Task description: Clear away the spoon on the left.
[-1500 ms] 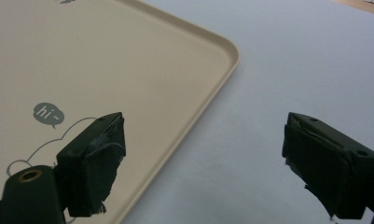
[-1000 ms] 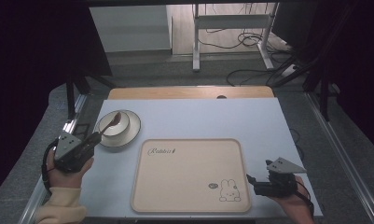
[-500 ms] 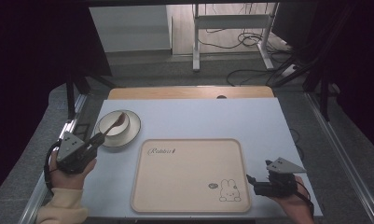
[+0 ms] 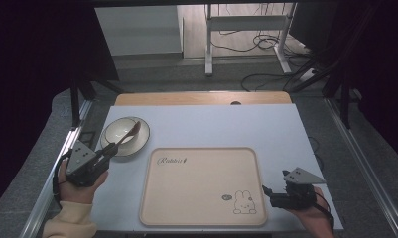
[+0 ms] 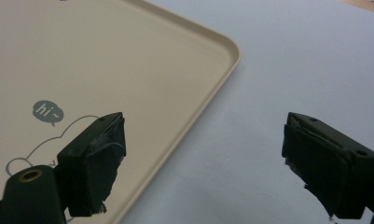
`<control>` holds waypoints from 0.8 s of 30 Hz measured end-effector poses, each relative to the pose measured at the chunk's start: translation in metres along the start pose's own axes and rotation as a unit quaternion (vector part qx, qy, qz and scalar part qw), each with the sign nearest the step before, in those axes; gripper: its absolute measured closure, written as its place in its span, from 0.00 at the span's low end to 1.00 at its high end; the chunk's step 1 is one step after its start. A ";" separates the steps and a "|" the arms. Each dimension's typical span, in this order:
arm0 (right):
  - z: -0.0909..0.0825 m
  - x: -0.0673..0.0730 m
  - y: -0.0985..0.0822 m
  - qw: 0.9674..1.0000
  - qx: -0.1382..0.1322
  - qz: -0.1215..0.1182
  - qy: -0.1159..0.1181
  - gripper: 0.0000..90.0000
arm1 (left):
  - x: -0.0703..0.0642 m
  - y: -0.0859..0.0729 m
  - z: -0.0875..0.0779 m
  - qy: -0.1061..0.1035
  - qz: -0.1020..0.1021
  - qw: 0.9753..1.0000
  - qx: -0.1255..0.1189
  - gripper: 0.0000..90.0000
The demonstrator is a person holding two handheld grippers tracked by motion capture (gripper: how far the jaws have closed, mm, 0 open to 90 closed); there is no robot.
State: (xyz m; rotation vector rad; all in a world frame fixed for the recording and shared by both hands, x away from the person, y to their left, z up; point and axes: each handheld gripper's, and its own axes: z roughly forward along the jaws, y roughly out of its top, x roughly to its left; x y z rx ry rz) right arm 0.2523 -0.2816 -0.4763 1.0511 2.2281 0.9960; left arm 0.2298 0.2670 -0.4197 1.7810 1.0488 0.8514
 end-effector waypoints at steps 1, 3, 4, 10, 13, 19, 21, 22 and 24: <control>0.000 0.000 0.000 1.000 0.000 0.000 0.000 0.15 | -0.001 0.000 0.000 -0.001 0.001 1.000 0.001 0.93; 0.000 0.000 0.000 1.000 -0.001 0.001 0.000 0.15 | -0.002 0.000 0.001 -0.003 0.003 1.000 0.002 0.93; 0.000 0.000 0.000 1.000 0.000 0.001 0.001 0.15 | -0.003 0.000 0.002 -0.004 0.003 1.000 0.003 0.93; 0.001 0.000 0.000 1.000 0.002 0.000 0.002 0.15 | -0.008 -0.001 0.005 -0.012 0.008 1.000 0.007 0.93; 0.001 0.000 0.000 1.000 0.002 0.000 0.001 0.15 | -0.011 -0.001 0.007 -0.017 0.011 1.000 0.009 0.93; 0.001 0.000 0.000 1.000 0.002 -0.001 0.001 0.15 | -0.018 0.003 0.009 -0.037 0.008 0.999 0.006 0.93; 0.001 0.000 0.000 1.000 0.001 -0.002 0.001 0.15 | -0.022 0.005 0.008 -0.039 0.017 0.999 0.003 0.93; 0.001 0.000 0.000 1.000 0.001 -0.001 0.001 0.15 | -0.024 0.006 0.008 -0.042 0.018 0.999 0.002 0.93; 0.001 0.000 0.000 1.000 0.001 -0.001 0.001 0.15 | -0.026 0.007 0.008 -0.045 0.022 0.999 0.002 0.93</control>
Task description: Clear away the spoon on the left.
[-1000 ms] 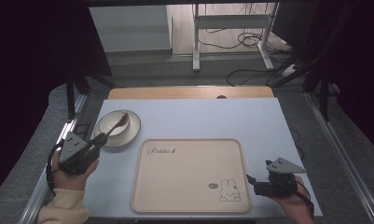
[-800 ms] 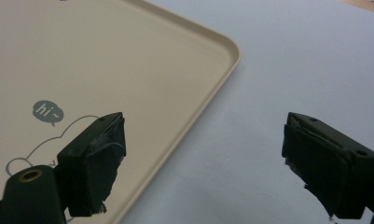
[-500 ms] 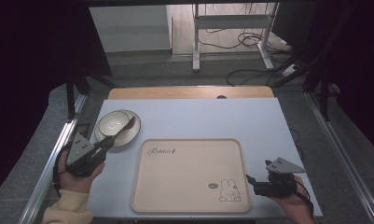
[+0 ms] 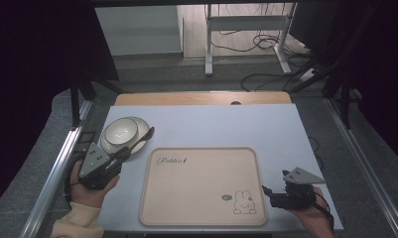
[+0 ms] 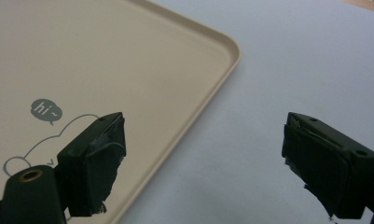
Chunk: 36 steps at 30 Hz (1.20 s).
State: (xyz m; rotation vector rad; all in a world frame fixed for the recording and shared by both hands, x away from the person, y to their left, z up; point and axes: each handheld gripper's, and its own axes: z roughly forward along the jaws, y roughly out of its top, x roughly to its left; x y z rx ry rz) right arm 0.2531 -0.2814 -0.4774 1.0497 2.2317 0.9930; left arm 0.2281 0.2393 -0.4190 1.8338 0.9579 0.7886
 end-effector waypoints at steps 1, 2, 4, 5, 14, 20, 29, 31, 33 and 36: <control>0.000 0.000 0.000 1.000 0.000 0.000 0.000 0.15 | -0.003 0.001 0.001 -0.005 0.001 1.000 0.000 0.93; 0.000 0.000 0.000 1.000 0.000 0.000 0.000 0.15 | -0.004 0.001 0.001 -0.007 0.002 1.000 0.001 0.93; 0.000 0.000 0.000 1.000 0.000 -0.001 0.000 0.15 | -0.005 0.001 0.002 -0.011 0.001 1.000 0.001 0.93; -0.001 0.000 0.000 1.000 -0.001 -0.001 0.000 0.15 | -0.006 0.000 0.003 -0.013 0.001 1.000 0.002 0.93; 0.000 0.001 0.000 1.000 0.000 -0.001 0.000 0.15 | -0.011 -0.002 0.005 -0.020 0.006 1.000 0.009 0.93; -0.001 0.001 0.000 1.000 0.000 -0.001 -0.001 0.15 | -0.014 -0.005 0.004 -0.024 0.007 1.000 0.011 0.93; -0.001 0.001 0.000 1.000 0.001 -0.001 -0.001 0.15 | -0.020 -0.011 0.006 -0.031 0.011 0.999 0.021 0.93; 0.000 0.001 0.000 1.000 0.000 0.000 -0.001 0.15 | -0.022 -0.012 0.007 -0.034 0.011 0.999 0.023 0.93; 0.000 0.001 0.000 1.000 0.000 0.000 -0.001 0.15 | -0.023 -0.013 0.008 -0.035 0.011 0.999 0.027 0.93; -0.001 0.001 0.000 1.000 0.000 0.000 -0.001 0.15 | -0.026 -0.015 0.009 -0.039 0.013 0.999 0.030 0.93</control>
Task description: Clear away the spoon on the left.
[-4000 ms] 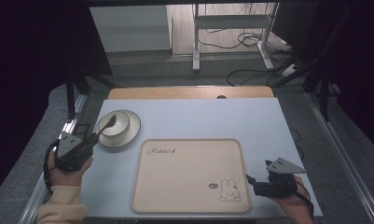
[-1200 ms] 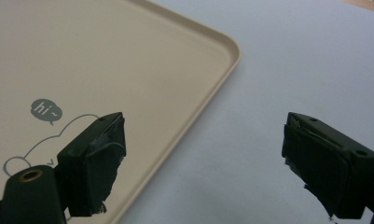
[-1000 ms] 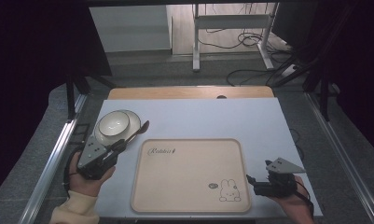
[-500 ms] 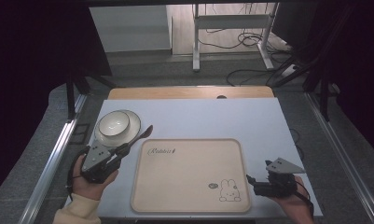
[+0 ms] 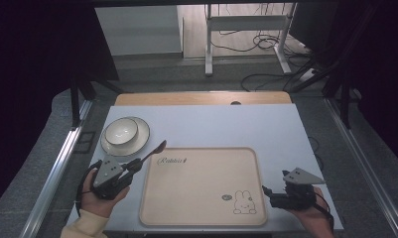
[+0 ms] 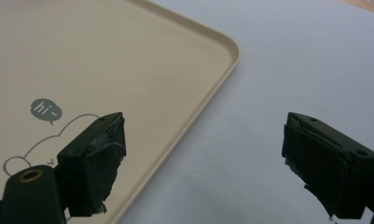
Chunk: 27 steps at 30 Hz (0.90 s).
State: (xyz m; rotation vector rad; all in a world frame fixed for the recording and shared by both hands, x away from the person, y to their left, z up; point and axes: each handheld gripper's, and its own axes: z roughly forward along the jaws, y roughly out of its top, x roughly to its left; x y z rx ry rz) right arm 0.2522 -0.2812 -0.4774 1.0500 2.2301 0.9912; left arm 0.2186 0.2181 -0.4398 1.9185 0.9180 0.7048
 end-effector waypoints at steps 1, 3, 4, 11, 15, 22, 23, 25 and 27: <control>0.000 0.000 0.000 1.000 0.000 0.000 0.000 0.15 | -0.003 -0.002 0.003 -0.004 0.003 1.000 0.007 0.93; 0.000 0.000 0.000 1.000 0.000 0.000 0.000 0.15 | -0.005 -0.004 0.005 -0.008 0.007 1.000 0.013 0.93; 0.000 0.000 0.000 1.000 0.000 0.000 0.000 0.15 | -0.005 -0.004 0.005 -0.008 0.007 1.000 0.013 0.93; 0.000 0.001 0.000 1.000 0.001 0.000 -0.001 0.15 | -0.006 -0.009 0.011 -0.008 0.021 0.999 0.031 0.93; 0.001 0.000 0.000 1.000 0.003 -0.001 -0.001 0.15 | -0.007 -0.011 0.015 -0.006 0.032 0.999 0.042 0.93; 0.000 0.000 0.000 1.000 0.002 -0.001 -0.001 0.15 | -0.010 -0.012 0.018 -0.005 0.043 0.998 0.052 0.93; 0.000 0.000 0.000 1.000 0.002 -0.001 -0.001 0.15 | -0.010 -0.012 0.018 -0.005 0.043 0.998 0.052 0.93; 0.000 0.001 0.000 1.000 0.002 -0.003 -0.002 0.15 | -0.013 -0.012 0.020 0.000 0.061 0.996 0.061 0.93; 0.001 0.001 0.000 1.000 0.002 -0.003 -0.002 0.15 | -0.014 -0.013 0.021 0.004 0.070 0.995 0.067 0.93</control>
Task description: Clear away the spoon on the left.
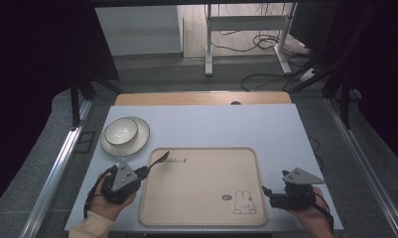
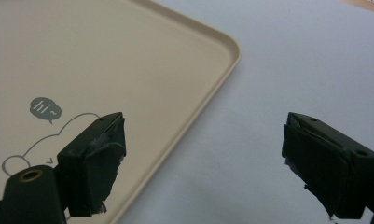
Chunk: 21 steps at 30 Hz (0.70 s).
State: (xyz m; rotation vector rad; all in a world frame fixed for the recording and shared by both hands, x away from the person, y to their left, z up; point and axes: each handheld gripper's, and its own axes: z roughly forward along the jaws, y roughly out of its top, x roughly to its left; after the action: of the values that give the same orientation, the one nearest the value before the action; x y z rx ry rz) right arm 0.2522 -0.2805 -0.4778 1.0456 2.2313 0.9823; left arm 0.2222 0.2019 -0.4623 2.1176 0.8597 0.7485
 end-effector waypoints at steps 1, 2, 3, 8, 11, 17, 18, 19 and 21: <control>0.000 0.000 0.000 1.000 0.000 0.000 0.000 0.15 | 0.000 0.000 0.000 0.001 -0.001 1.000 0.001 0.93; 0.000 0.000 0.000 1.000 0.000 0.000 0.000 0.15 | 0.000 -0.001 0.001 0.001 0.000 1.000 0.001 0.93; 0.000 0.000 0.000 1.000 0.000 0.000 0.000 0.15 | 0.000 -0.001 0.001 0.001 -0.002 1.000 0.002 0.93; 0.000 0.000 0.000 1.000 0.001 -0.001 0.000 0.15 | -0.002 -0.001 0.003 0.001 0.003 1.000 0.008 0.93; 0.001 0.000 0.000 1.000 0.001 -0.001 0.000 0.15 | -0.004 -0.001 0.004 0.006 0.015 1.000 0.015 0.93; 0.001 0.000 0.000 1.000 0.002 -0.002 0.000 0.15 | -0.008 -0.001 0.006 0.008 0.028 0.999 0.025 0.93; 0.001 0.000 -0.001 1.000 0.002 -0.003 0.000 0.15 | -0.009 -0.001 0.006 0.008 0.030 0.999 0.026 0.93; 0.001 0.000 -0.001 1.000 0.002 -0.003 0.000 0.15 | -0.010 -0.001 0.007 0.009 0.033 0.999 0.027 0.93; 0.001 0.000 -0.001 1.000 0.002 -0.002 0.000 0.15 | -0.011 -0.002 0.008 0.008 0.034 0.999 0.029 0.93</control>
State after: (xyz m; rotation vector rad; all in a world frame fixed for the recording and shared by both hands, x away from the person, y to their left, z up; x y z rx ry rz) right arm 0.2527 -0.2807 -0.4790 1.0420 2.2364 0.9758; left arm 0.2206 0.1915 -0.4704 2.2043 0.8302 0.7845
